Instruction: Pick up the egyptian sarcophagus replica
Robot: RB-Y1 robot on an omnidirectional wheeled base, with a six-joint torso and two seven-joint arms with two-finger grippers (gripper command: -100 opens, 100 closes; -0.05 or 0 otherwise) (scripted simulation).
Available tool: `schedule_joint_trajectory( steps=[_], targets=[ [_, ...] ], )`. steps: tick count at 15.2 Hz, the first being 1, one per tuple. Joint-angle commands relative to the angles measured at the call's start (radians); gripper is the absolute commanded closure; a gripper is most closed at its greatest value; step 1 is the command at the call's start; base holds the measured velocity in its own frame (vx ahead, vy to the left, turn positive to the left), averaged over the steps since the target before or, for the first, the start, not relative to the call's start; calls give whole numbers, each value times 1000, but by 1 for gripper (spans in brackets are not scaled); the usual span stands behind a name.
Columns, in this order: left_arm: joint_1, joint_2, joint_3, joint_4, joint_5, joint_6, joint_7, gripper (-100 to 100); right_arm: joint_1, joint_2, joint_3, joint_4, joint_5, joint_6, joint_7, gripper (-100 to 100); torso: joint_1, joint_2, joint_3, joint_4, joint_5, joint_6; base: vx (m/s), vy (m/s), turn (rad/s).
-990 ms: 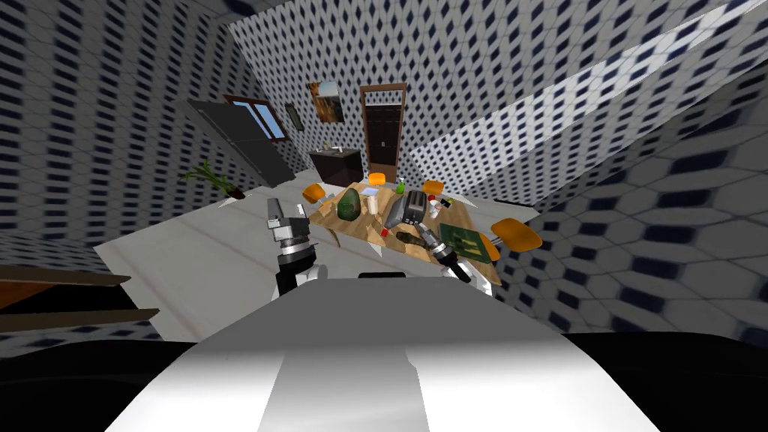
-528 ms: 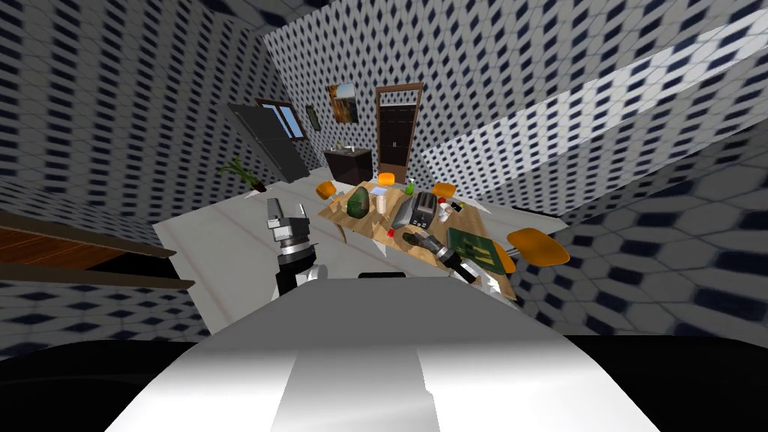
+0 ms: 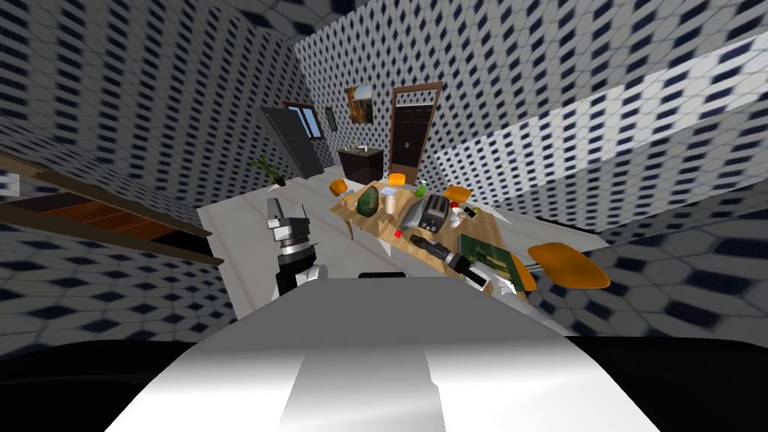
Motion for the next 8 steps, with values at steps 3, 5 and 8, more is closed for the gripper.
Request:
schedule_joint_trajectory(
  steps=[3,5,8],
  targets=[
    [0,0,0,0,0,0,0,0,-26,-59,40,90,45,-2,18,-100,0,0,0,0,0,1,1,19,137],
    [0,0,0,0,0,0,0,0,-36,-93,62,139,68,-4,27,-100,0,0,0,0,0,1,5,25,209],
    [0,0,0,0,0,0,0,0,-45,-124,84,212,92,-5,36,-100,1,-1,-1,0,0,0,11,31,225]
  ],
)
